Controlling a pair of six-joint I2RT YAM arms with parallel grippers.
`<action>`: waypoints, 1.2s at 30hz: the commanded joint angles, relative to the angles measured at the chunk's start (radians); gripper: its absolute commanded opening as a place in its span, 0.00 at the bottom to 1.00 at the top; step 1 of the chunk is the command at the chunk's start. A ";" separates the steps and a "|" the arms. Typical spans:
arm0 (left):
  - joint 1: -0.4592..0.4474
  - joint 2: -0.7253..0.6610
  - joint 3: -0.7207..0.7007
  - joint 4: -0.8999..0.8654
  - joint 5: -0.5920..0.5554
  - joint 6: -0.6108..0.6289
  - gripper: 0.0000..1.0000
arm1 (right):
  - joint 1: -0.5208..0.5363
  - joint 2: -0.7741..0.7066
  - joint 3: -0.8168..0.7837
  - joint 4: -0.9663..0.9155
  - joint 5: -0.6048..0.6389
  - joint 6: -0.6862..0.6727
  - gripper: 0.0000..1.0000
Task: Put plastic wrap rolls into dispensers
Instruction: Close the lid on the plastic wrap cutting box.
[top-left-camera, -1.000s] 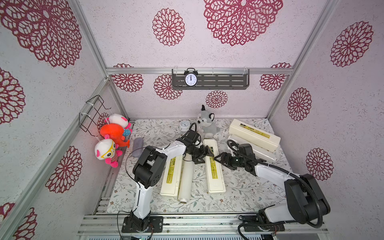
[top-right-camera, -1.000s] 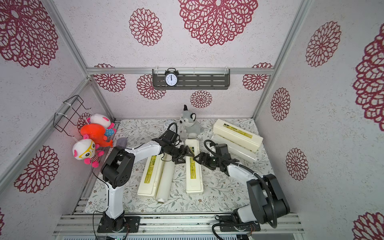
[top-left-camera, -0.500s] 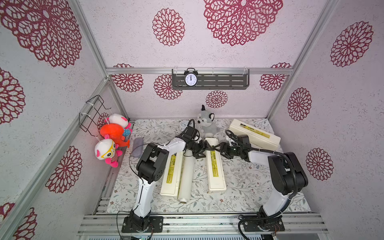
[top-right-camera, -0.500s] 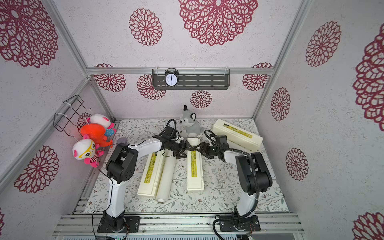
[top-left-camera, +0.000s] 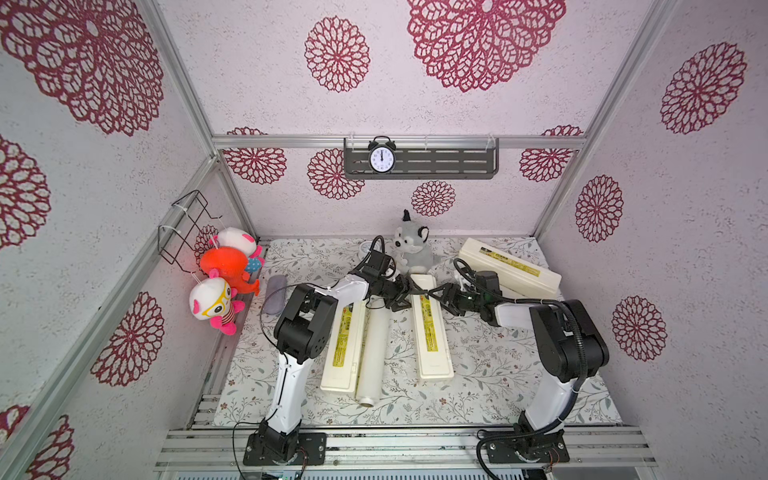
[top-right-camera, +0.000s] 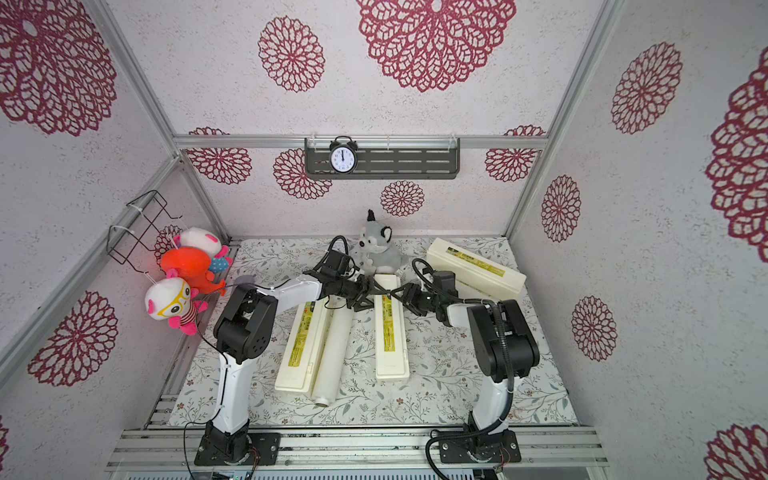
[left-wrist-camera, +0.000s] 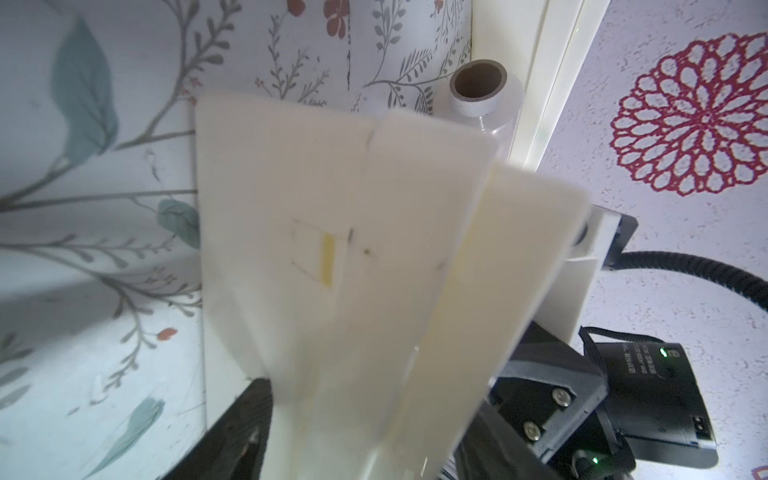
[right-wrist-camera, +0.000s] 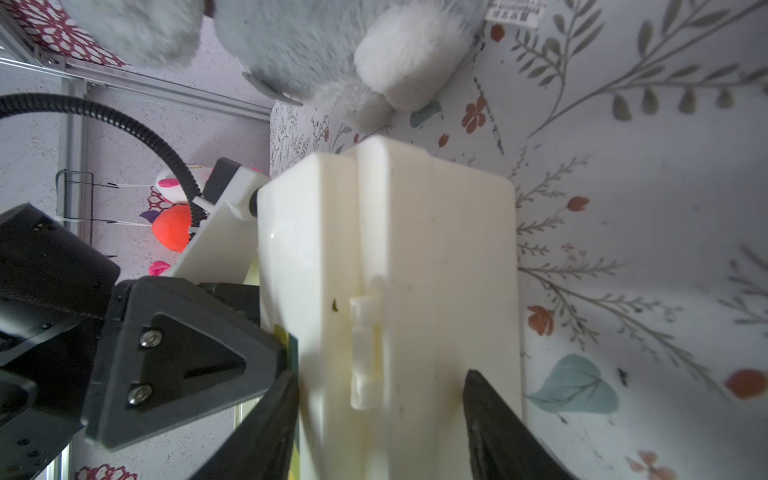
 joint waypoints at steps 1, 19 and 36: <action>-0.026 0.054 -0.002 -0.018 -0.091 -0.029 0.66 | 0.057 -0.015 -0.007 0.070 -0.140 0.059 0.59; -0.014 0.050 0.122 -0.088 -0.133 0.013 0.67 | 0.069 -0.056 0.069 -0.169 -0.063 -0.103 0.72; -0.022 0.097 0.199 -0.147 -0.124 0.035 0.58 | 0.072 0.027 0.144 -0.122 -0.113 -0.071 0.62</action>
